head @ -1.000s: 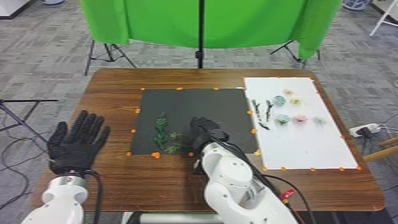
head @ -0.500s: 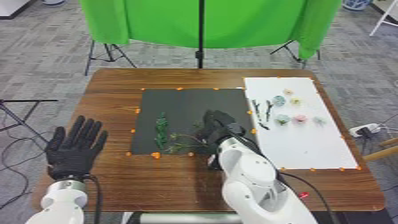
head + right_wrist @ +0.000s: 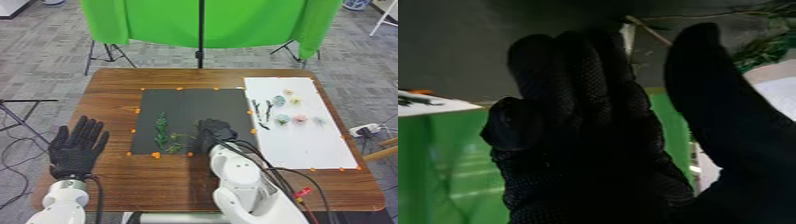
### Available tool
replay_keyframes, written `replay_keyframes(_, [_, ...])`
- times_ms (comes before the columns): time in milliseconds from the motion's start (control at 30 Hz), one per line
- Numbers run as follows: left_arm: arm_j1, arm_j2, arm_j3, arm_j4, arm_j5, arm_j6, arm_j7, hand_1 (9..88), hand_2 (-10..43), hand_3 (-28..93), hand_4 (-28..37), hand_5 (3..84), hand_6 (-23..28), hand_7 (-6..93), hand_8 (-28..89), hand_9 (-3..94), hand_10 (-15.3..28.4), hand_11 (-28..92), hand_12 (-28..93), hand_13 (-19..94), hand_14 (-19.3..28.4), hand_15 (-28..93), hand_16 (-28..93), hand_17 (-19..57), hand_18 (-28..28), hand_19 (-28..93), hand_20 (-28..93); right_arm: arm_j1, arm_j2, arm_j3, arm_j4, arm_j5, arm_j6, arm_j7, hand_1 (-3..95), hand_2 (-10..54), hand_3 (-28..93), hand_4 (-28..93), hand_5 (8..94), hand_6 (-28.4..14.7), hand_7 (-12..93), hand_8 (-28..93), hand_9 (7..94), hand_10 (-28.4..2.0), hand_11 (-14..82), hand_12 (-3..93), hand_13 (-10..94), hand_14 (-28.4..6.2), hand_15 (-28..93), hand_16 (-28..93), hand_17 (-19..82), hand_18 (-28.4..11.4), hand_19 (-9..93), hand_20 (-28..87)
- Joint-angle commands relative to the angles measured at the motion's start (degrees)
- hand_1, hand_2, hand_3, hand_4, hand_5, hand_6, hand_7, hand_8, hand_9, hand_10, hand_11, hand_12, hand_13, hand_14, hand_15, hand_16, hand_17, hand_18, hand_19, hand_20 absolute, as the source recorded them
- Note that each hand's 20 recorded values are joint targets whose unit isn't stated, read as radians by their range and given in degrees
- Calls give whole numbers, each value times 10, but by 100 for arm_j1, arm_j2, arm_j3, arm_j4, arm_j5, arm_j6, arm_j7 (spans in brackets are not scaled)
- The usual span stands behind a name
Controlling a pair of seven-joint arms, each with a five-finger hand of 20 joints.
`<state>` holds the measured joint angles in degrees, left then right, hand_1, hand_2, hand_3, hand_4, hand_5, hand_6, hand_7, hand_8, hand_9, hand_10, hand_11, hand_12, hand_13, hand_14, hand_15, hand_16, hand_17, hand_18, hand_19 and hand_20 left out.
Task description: Arrange flowers
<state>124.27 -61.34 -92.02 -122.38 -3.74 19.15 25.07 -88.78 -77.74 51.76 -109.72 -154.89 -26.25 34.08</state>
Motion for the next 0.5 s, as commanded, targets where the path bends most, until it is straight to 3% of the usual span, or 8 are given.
replay_keyframes(33, [-102, 9, 108, 113, 121, -6, -228, 299, 134, 764, -283, 474, 108, 138, -105, 415, 159, 260, 92, 310, 159, 416, -95, -82, 142, 382, 126, -130, -184, -269, 647, -366, -46, -272, 460, -95, 702, -283, 768, -46, 322, 85, 765, -179, 463, 284, 730, -152, 648, 241, 367, -284, 932, 583])
replay_keyframes(167, [-66, 8, 87, 101, 76, -45, -229, 300, 133, 763, -283, 474, 108, 138, -106, 415, 160, 260, 91, 309, 160, 418, -96, -83, 142, 384, 125, -160, -211, -251, 634, -100, -113, -170, 512, -95, 641, -283, 806, -45, 316, 130, 792, -172, 459, 291, 755, -151, 641, 251, 377, -284, 932, 590])
replay_keyframes(300, [-77, 16, 93, 110, -35, -27, -284, 294, 137, 763, -283, 474, 109, 136, -106, 416, 161, 259, 91, 308, 160, 416, -96, -83, 142, 384, 124, -212, -275, -206, 642, 81, -94, -76, 512, -95, 739, -280, 859, -43, 300, 160, 842, -165, 406, 357, 779, -154, 631, 258, 389, -284, 932, 596])
replay_keyframes(500, [-122, 34, 115, 133, -60, -38, -324, 284, 144, 764, -283, 475, 108, 132, -104, 417, 162, 257, 91, 308, 161, 416, -96, -83, 142, 384, 123, -296, -316, -180, 525, 645, -116, 157, 505, -95, 745, -229, 871, -47, 296, 197, 854, -168, 415, 339, 789, -158, 628, 263, 399, -284, 932, 598])
